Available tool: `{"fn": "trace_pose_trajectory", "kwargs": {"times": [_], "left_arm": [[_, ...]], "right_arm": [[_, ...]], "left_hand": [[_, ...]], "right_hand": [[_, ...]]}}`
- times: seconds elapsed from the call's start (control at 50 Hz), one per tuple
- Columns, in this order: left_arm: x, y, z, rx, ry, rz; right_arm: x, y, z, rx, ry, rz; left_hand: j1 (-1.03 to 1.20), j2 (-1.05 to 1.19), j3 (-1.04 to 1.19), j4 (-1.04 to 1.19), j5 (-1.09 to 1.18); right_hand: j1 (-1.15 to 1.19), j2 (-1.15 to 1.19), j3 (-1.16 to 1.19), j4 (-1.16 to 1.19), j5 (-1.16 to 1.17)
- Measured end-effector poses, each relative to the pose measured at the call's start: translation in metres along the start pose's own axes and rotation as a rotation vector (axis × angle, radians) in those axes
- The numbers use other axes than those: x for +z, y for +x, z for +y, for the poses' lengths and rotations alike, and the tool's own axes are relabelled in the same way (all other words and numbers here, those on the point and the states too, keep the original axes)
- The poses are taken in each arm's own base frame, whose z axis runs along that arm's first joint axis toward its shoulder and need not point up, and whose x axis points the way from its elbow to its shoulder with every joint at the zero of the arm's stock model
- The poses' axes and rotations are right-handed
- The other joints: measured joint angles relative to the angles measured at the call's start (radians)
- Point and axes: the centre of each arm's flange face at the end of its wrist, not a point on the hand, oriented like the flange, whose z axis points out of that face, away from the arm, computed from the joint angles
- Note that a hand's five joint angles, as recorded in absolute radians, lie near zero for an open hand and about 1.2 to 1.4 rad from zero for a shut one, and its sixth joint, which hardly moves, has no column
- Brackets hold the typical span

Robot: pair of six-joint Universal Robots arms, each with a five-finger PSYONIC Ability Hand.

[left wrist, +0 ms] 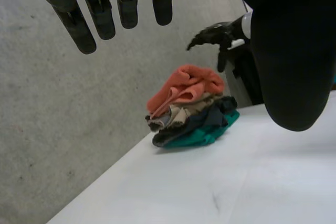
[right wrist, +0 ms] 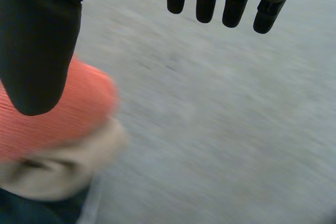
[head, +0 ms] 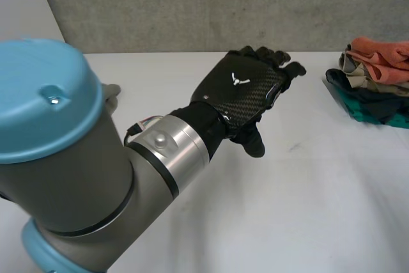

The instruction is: Fold the laundry.

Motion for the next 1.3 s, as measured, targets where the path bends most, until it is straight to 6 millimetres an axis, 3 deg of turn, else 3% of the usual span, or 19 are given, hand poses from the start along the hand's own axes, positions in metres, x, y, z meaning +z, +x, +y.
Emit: {"fn": "trace_pose_trajectory", "kwargs": {"times": [0.1, 0.18, 0.26, 0.32, 0.34, 0.42, 0.5, 0.54, 0.58, 0.64, 0.72, 0.74, 0.78, 0.84, 0.96, 1.08, 1.12, 1.2, 1.3], "left_arm": [[-0.008, -0.003, -0.018, -0.035, 0.05, -0.009], [-0.013, -0.013, -0.039, -0.052, 0.12, -0.043], [-0.016, -0.035, -0.055, -0.056, 0.184, -0.128], [-0.018, -0.067, -0.063, -0.05, 0.219, -0.255], [-0.02, -0.088, -0.064, -0.042, 0.223, -0.343], [-0.024, -0.137, -0.056, 0.0, 0.193, -0.533], [-0.028, -0.193, -0.023, 0.094, 0.064, -0.709], [-0.029, -0.208, -0.008, 0.128, 0.005, -0.745], [-0.03, -0.24, 0.029, 0.197, -0.126, -0.802], [-0.031, -0.274, 0.075, 0.256, -0.267, -0.837], [-0.033, -0.314, 0.131, 0.289, -0.384, -0.838], [-0.033, -0.314, 0.131, 0.289, -0.384, -0.838], [-0.032, -0.336, 0.165, 0.29, -0.419, -0.815], [-0.03, -0.355, 0.196, 0.277, -0.433, -0.789], [-0.028, -0.376, 0.231, 0.257, -0.436, -0.774], [-0.022, -0.384, 0.243, 0.253, -0.419, -0.776], [-0.02, -0.384, 0.237, 0.255, -0.404, -0.778], [-0.011, -0.372, 0.196, 0.23, -0.306, -0.78], [0.005, -0.327, 0.133, 0.099, -0.138, -0.728]], "right_arm": [[-0.012, 0.053, -0.028, -0.083, -0.049, 0.294], [-0.021, 0.064, -0.061, -0.153, 0.001, 0.414], [-0.026, 0.033, -0.091, -0.164, 0.122, 0.352], [-0.039, -0.005, -0.115, -0.158, 0.233, 0.228], [-0.049, -0.027, -0.123, -0.155, 0.282, 0.14], [-0.078, -0.076, -0.126, -0.153, 0.344, -0.073], [-0.122, -0.135, -0.112, -0.133, 0.335, -0.344], [-0.135, -0.15, -0.105, -0.124, 0.315, -0.41], [-0.163, -0.179, -0.087, -0.108, 0.254, -0.537], [-0.192, -0.202, -0.066, -0.11, 0.169, -0.642], [-0.216, -0.219, -0.04, -0.143, 0.072, -0.723], [-0.216, -0.219, -0.04, -0.143, 0.072, -0.723], [-0.226, -0.226, -0.023, -0.174, 0.018, -0.757], [-0.231, -0.229, -0.01, -0.199, -0.024, -0.772], [-0.231, -0.227, -0.001, -0.21, -0.049, -0.771], [-0.231, -0.226, 0.0, -0.211, -0.057, -0.76], [-0.231, -0.225, 0.0, -0.212, -0.059, -0.756], [-0.23, -0.222, -0.001, -0.219, -0.063, -0.725], [-0.225, -0.218, -0.002, -0.231, -0.066, -0.672]], "left_hand": [[0.0, 0.0, 0.0, 0.0, 0.0], [0.0, 0.0, 0.0, 0.0, 0.0], [0.0, 0.0, 0.0, 0.0, 0.0], [0.0, 0.0, 0.0, 0.0, 0.0], [0.0, 0.0, 0.0, 0.0, 0.0], [0.0, 0.0, 0.0, 0.0, 0.0], [0.0, 0.0, 0.0, 0.0, 0.0], [0.0, -0.001, 0.0, 0.0, 0.0], [0.0, -0.001, 0.0, 0.0, -0.002], [0.0, -0.001, 0.0, 0.0, -0.002], [0.0, -0.001, 0.0, 0.0, -0.002], [0.0, -0.001, 0.0, 0.0, -0.002], [0.0, -0.001, 0.0, 0.0, -0.002], [0.0, -0.001, 0.0, 0.0, -0.002], [0.062, 0.066, 0.062, 0.073, 0.063], [0.921, 0.886, 0.879, 0.895, 0.849], [0.925, 0.954, 0.941, 0.964, 0.906], [0.925, 0.982, 0.972, 0.991, 0.915], [0.925, 0.982, 0.974, 0.992, 0.915]], "right_hand": [[0.0, 0.0, 0.0, 0.0, 0.0], [0.0, 0.0, 0.0, 0.0, 0.0], [0.0, 0.0, 0.0, 0.0, 0.0], [0.0, 0.0, 0.0, 0.0, 0.0], [0.0, 0.0, 0.0, 0.0, 0.0], [0.0, 0.0, 0.0, 0.0, 0.0], [0.0, -0.001, 0.0, 0.0, 0.0], [0.0, -0.001, 0.0, 0.0, 0.0], [0.0, -0.001, 0.0, 0.0, 0.0], [0.0, -0.001, 0.0, 0.0, 0.0], [0.0, -0.001, 0.0, 0.0, 0.0], [0.0, -0.001, 0.0, 0.0, 0.0], [0.0, -0.001, 0.0, 0.0, 0.0], [0.0, -0.001, 0.0, 0.0, 0.0], [0.0, -0.001, 0.0, 0.0, 0.0], [0.0, -0.001, 0.0, 0.0, 0.0], [0.0, -0.001, 0.0, 0.0, 0.0], [0.0, -0.001, 0.0, 0.0, 0.0], [0.0, -0.001, 0.0, 0.0, 0.0]]}}
